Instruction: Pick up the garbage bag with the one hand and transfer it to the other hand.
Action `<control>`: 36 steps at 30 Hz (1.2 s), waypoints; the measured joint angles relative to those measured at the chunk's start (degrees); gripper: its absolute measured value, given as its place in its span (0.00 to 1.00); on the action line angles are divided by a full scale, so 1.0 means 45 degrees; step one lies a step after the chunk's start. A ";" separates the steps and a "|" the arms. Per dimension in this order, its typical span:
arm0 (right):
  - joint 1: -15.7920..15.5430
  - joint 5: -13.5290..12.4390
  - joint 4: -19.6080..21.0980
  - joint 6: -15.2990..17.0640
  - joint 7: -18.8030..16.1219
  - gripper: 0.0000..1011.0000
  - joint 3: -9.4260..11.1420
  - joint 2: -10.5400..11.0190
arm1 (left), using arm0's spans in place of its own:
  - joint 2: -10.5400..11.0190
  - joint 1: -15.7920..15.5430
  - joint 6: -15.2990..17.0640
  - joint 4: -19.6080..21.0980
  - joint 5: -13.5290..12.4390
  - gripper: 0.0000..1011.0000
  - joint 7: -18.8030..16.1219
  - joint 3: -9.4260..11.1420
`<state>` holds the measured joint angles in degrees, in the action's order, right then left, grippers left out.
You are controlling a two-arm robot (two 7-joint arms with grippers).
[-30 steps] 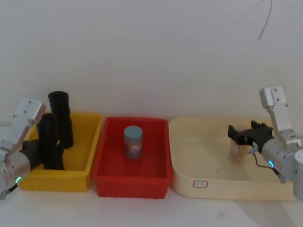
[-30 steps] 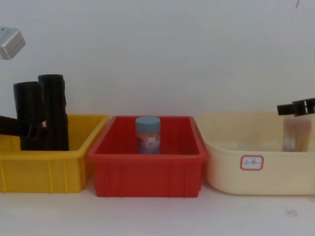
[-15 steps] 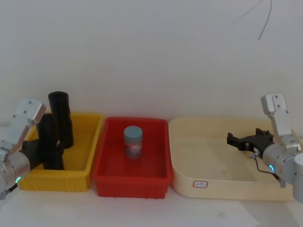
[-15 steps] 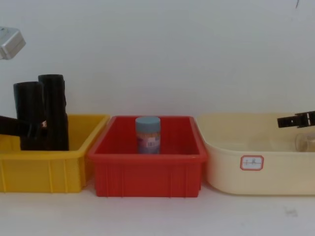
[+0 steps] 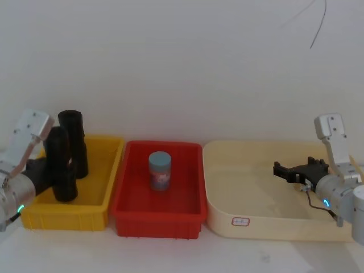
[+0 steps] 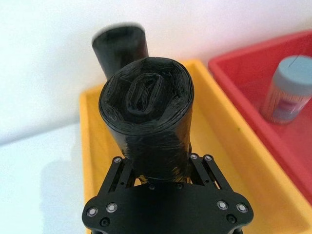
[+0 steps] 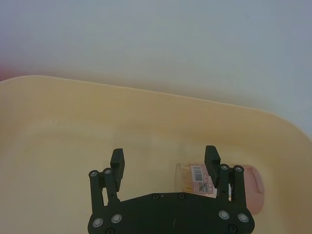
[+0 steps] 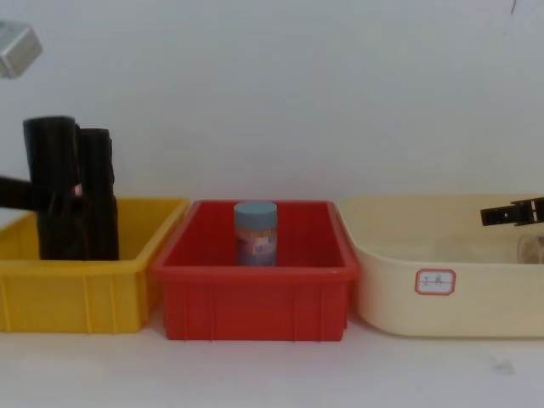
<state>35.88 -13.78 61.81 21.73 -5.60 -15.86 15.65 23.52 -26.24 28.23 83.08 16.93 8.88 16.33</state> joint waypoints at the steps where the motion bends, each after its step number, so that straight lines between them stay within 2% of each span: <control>1: 0.0004 -0.0001 -0.0011 -0.0001 -0.0002 0.99 0.0002 -0.0001 | 0.0012 -0.0019 -0.0043 0.0042 -0.0008 0.41 0.0025 -0.0012; 10: 0.0017 -0.0009 -0.0087 -0.0013 -0.0012 0.99 0.0012 -0.0012 | 0.0226 -0.0365 -0.0407 0.0634 0.0000 0.41 0.0453 -0.0274; 19: 0.0004 -0.0127 -0.0093 -0.0153 -0.0357 0.99 0.0073 0.0024 | 0.0604 -0.0842 -0.0830 0.1008 0.0383 0.41 0.1578 -0.0512; 21: -0.0051 -0.0212 -0.0008 -0.0298 -0.0669 0.99 0.0097 0.0092 | 0.0744 -0.1001 -0.0990 0.1020 0.0560 0.41 0.2068 -0.0526; 25: -0.0123 -0.0292 0.0122 -0.0453 -0.0999 0.99 0.0102 0.0176 | 0.0869 -0.1165 -0.1136 0.0979 0.0735 0.41 0.2546 -0.0513; 36: -0.0442 -0.0629 0.0843 -0.1254 -0.2636 0.99 0.0010 0.0607 | 0.1140 -0.1750 -0.1780 0.0426 0.1460 0.41 0.4529 -0.0204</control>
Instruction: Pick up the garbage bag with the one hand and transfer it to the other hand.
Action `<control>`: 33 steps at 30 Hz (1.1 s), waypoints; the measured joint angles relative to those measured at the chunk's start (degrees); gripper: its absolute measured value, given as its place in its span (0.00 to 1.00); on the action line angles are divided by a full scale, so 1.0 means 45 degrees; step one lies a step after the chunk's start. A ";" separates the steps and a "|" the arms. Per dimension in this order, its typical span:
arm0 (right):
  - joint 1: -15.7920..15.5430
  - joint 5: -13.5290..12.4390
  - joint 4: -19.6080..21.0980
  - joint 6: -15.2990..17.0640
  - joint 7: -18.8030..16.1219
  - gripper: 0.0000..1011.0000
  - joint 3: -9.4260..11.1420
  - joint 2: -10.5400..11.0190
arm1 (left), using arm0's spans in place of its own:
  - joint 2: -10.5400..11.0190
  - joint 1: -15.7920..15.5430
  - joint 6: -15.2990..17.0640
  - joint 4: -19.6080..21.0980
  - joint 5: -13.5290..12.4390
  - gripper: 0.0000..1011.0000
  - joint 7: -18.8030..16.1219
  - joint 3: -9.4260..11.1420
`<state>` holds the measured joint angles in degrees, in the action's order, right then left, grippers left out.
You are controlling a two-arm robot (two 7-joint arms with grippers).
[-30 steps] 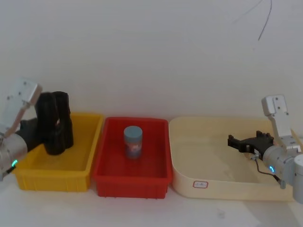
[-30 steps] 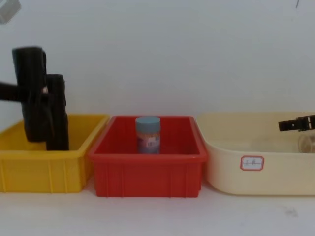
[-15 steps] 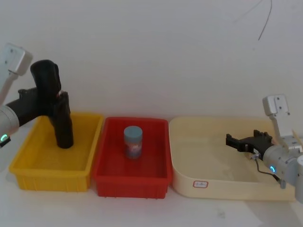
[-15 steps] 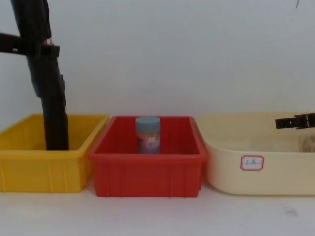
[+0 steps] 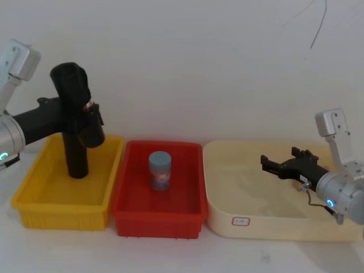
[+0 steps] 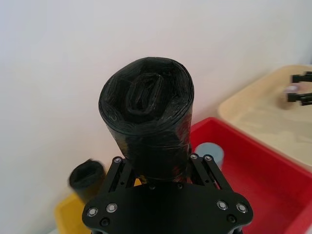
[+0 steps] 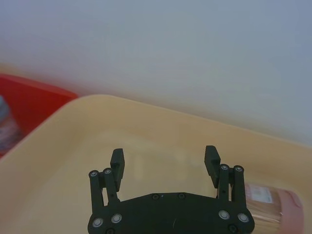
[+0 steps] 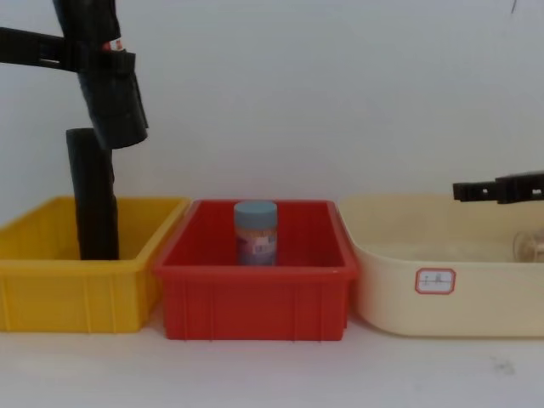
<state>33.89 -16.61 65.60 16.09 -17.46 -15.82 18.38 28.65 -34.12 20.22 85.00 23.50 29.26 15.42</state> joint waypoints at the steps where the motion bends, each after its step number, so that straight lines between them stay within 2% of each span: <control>1: -0.0016 -0.0030 0.0044 -0.0074 -0.0149 0.99 -0.0014 0.0030 | 0.0006 -0.0036 -0.0066 -0.0052 0.0061 0.41 0.0178 0.0027; 8: -0.0122 -0.0239 0.0426 -0.0598 -0.1216 0.99 -0.0214 0.0326 | 0.0067 -0.0388 -0.0663 -0.0654 0.0454 0.41 0.1492 0.0369; 20: -0.0100 -0.0678 0.0805 -0.1687 -0.3317 0.99 -0.0660 0.0800 | 0.0111 -0.0745 -0.1390 -0.1475 0.0746 0.41 0.2735 0.0825; 27: 0.0100 -0.0657 0.0615 -0.1966 -0.3762 0.99 -0.0959 0.0896 | 0.0081 -0.0952 -0.1619 -0.1854 0.0812 0.41 0.3120 0.1049; 33: 0.0334 -0.0212 0.0452 -0.1996 -0.3644 0.99 -0.1364 0.0882 | 0.0025 -0.1131 -0.1910 -0.2211 0.1013 0.41 0.3616 0.1208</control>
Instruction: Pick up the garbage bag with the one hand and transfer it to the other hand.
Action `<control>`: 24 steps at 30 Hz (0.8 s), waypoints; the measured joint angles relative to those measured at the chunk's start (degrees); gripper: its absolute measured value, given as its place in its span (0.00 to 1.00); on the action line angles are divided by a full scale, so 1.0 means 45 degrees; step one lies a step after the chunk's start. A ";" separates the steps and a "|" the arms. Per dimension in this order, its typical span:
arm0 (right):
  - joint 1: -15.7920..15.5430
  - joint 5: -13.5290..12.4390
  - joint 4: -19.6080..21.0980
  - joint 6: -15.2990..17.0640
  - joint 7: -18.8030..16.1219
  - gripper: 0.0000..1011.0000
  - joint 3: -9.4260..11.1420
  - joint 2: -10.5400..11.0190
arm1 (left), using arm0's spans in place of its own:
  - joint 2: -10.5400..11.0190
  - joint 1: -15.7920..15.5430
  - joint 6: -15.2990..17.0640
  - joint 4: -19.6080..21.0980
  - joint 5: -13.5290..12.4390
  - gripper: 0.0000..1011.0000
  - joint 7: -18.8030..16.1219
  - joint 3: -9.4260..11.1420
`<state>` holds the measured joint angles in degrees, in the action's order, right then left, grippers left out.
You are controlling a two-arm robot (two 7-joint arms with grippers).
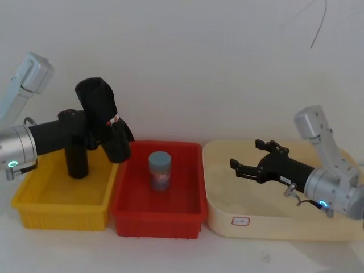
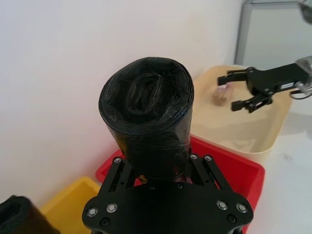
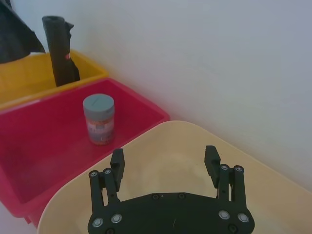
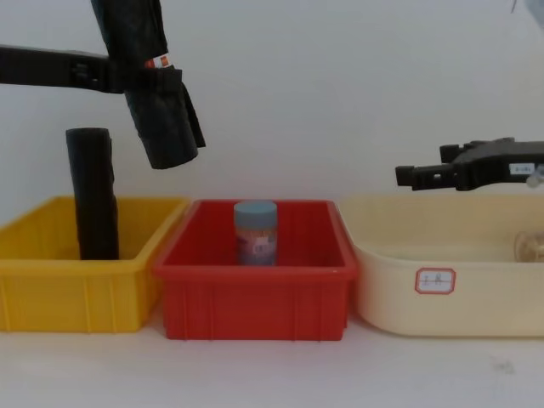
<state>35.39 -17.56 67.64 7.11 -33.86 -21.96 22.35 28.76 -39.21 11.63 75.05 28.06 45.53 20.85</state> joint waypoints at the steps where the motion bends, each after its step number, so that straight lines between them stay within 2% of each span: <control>1: 0.0067 0.0084 -0.0032 -0.0004 0.0023 0.99 -0.0102 -0.0012 | -0.0013 -0.0027 -0.0040 -0.0057 0.0034 0.41 0.0075 0.0017; 10: 0.0539 0.0435 -0.0271 -0.0313 -0.0269 0.99 -0.0708 -0.0149 | -0.0183 -0.0298 -0.0548 -0.0627 0.0346 0.41 0.0740 0.0176; 15: 0.0822 0.0479 -0.0420 -0.0608 -0.0662 0.99 -0.1046 -0.0281 | -0.0281 -0.0391 -0.0726 -0.0820 0.0374 0.41 0.0753 0.0249; 24: 0.1052 0.0490 -0.0509 -0.0850 -0.0958 0.99 -0.1331 -0.0363 | -0.0370 -0.0519 -0.0894 -0.1047 0.0415 0.41 0.0753 0.0369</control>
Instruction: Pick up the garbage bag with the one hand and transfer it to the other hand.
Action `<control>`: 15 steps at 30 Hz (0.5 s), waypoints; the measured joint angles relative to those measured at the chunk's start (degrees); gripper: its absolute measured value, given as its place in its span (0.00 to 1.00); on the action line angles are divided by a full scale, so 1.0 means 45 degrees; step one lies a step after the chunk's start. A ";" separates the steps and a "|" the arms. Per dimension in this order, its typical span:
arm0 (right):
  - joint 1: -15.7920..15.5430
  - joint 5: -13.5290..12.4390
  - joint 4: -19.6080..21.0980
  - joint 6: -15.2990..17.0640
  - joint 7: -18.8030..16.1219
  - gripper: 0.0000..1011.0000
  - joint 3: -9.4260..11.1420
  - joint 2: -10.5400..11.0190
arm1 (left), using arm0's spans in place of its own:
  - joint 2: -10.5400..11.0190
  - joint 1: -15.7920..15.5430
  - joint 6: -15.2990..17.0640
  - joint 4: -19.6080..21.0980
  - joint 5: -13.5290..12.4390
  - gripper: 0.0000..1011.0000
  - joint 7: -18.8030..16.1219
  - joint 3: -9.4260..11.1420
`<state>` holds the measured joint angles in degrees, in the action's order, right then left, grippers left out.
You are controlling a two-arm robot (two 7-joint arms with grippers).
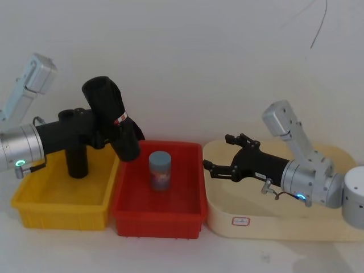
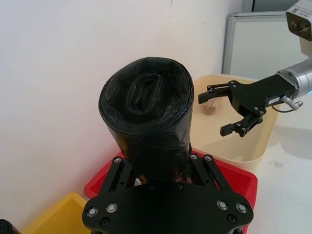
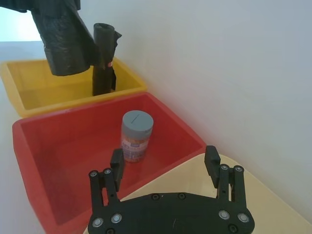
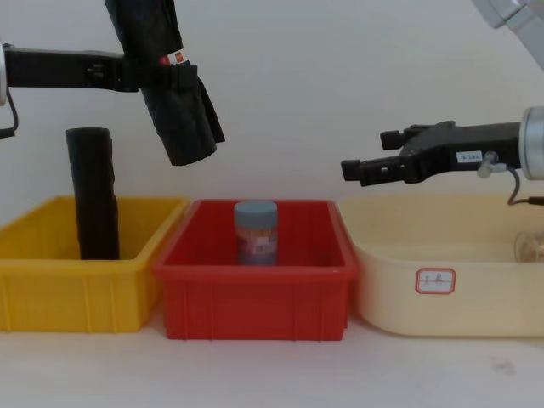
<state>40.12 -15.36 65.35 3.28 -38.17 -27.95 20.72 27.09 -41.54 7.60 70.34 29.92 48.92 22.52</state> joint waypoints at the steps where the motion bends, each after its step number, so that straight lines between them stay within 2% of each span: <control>1: 0.0001 0.0000 0.0003 0.0000 0.0002 0.99 -0.0012 0.0002 | 0.0000 0.0000 0.0000 0.0000 0.0000 0.41 0.0000 0.0000; 10: -0.0006 0.0044 0.0214 0.0094 0.0222 0.99 -0.0128 0.0013 | -0.0186 -0.0443 -0.0244 -0.0585 0.0010 0.41 0.0454 0.0309; 15: 0.0106 -0.0086 0.0234 0.0088 -0.0016 0.99 -0.0225 0.0008 | -0.0470 -0.1051 -0.0597 -0.1384 -0.0072 0.41 0.1126 0.0738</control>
<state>40.60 -15.75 66.40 3.68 -38.25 -28.96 20.75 24.98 -46.27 4.92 64.11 29.60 53.98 25.84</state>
